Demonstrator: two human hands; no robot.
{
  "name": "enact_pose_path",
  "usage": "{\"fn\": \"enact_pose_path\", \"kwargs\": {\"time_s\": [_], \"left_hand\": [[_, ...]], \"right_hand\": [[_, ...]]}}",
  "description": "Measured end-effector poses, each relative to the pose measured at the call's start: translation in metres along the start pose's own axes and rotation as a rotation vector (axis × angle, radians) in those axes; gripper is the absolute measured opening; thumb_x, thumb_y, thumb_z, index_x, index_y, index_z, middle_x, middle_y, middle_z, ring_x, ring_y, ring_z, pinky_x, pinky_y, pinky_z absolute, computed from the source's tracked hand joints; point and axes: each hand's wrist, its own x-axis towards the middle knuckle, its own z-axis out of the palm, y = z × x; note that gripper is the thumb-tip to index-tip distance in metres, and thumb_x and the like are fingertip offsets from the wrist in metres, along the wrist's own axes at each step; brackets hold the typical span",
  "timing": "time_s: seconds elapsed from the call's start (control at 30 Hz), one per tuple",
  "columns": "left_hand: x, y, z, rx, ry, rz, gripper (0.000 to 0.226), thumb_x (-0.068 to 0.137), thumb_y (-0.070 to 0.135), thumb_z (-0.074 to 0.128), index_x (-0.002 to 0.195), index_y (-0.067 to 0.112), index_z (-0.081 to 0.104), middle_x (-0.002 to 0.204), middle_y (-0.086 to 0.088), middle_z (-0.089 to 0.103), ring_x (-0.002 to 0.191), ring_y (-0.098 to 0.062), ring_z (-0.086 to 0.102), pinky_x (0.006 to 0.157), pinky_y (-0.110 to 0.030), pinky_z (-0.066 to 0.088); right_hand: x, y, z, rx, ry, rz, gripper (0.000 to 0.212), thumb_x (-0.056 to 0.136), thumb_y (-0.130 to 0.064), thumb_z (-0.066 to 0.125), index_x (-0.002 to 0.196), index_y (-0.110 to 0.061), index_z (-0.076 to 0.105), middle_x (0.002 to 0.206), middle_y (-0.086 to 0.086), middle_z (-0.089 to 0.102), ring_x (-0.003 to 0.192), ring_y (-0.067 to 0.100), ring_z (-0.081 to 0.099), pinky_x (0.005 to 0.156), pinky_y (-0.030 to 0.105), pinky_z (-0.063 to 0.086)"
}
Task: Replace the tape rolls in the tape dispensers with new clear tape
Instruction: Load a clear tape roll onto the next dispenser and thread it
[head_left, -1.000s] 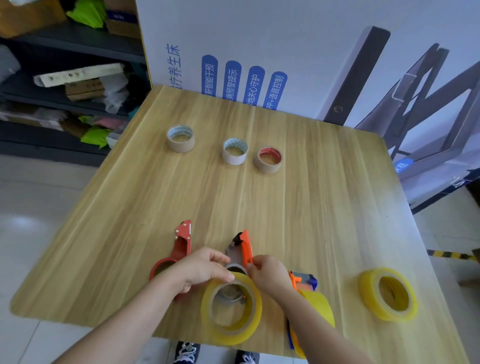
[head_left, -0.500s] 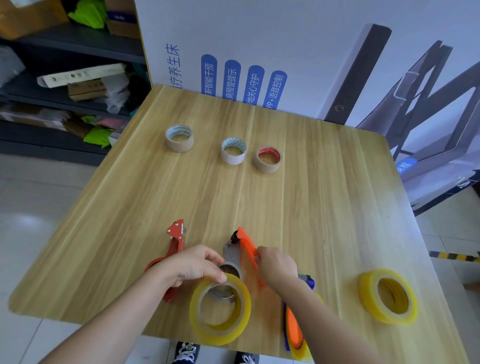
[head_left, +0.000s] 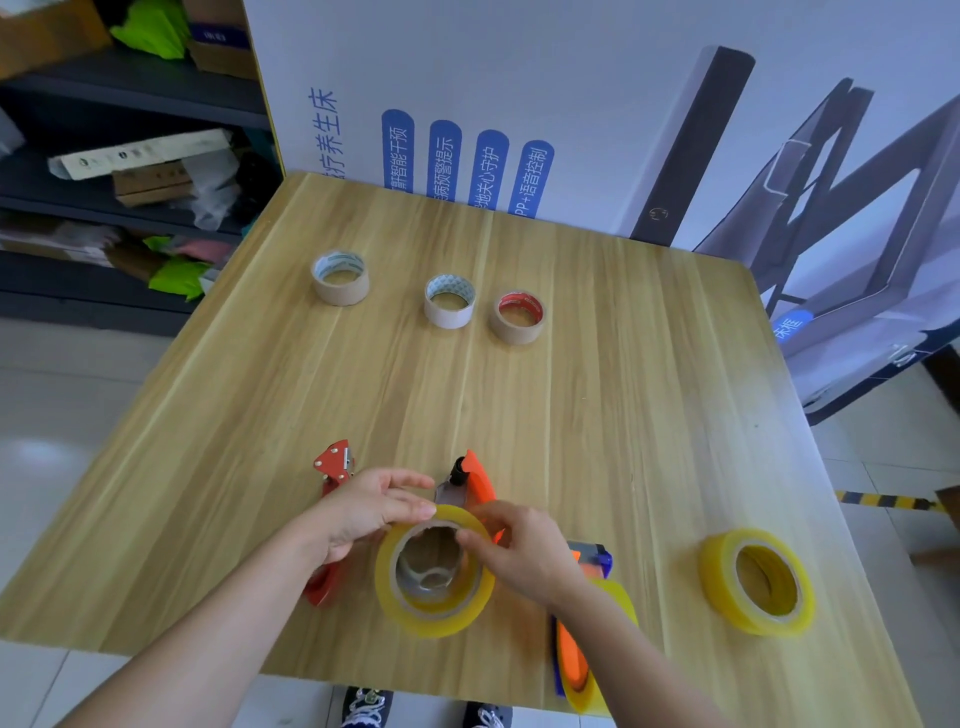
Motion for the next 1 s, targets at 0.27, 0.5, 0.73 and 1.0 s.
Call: {"fn": "enact_pose_path", "kwargs": {"time_s": [0.27,0.5,0.73,1.0], "left_hand": [[0.011,-0.011,0.013,0.073,0.188,0.083,0.034,0.088,0.017,0.066,0.120,0.024,0.057,0.114,0.002,0.066,0.107,-0.013,0.059,0.100,-0.028,0.041],[0.022,-0.018,0.021,0.146,0.338,-0.018,0.055,0.091,0.031,0.062,0.140,0.022,0.041,0.135,-0.006,0.051,0.122,-0.021,0.047,0.091,-0.028,0.036],[0.034,-0.021,0.030,0.433,0.529,-0.075,0.032,0.088,0.041,0.062,0.112,0.018,0.060,0.118,-0.003,0.062,0.103,-0.021,0.056,0.082,-0.033,0.047],[0.032,-0.021,0.030,0.417,0.485,-0.077,0.030,0.091,0.041,0.058,0.110,0.018,0.064,0.110,0.000,0.063,0.105,-0.021,0.058,0.080,-0.029,0.044]], "right_hand": [[0.007,-0.015,0.009,-0.033,0.074,0.090,0.033,0.091,-0.050,0.053,0.107,-0.025,0.069,0.091,0.002,0.073,0.090,0.025,0.065,0.077,0.033,0.050],[0.019,-0.024,0.016,-0.051,0.120,0.210,0.031,0.093,-0.043,0.056,0.114,-0.024,0.067,0.102,0.006,0.072,0.098,0.027,0.064,0.073,0.030,0.045],[0.020,-0.029,0.026,-0.216,0.094,0.190,0.029,0.097,-0.036,0.049,0.118,-0.018,0.056,0.101,0.008,0.069,0.092,0.030,0.065,0.068,0.034,0.048],[0.030,-0.037,0.031,-0.367,-0.009,0.247,0.015,0.095,-0.010,0.046,0.109,-0.011,0.052,0.093,0.006,0.061,0.081,0.028,0.060,0.057,0.031,0.038]]}}
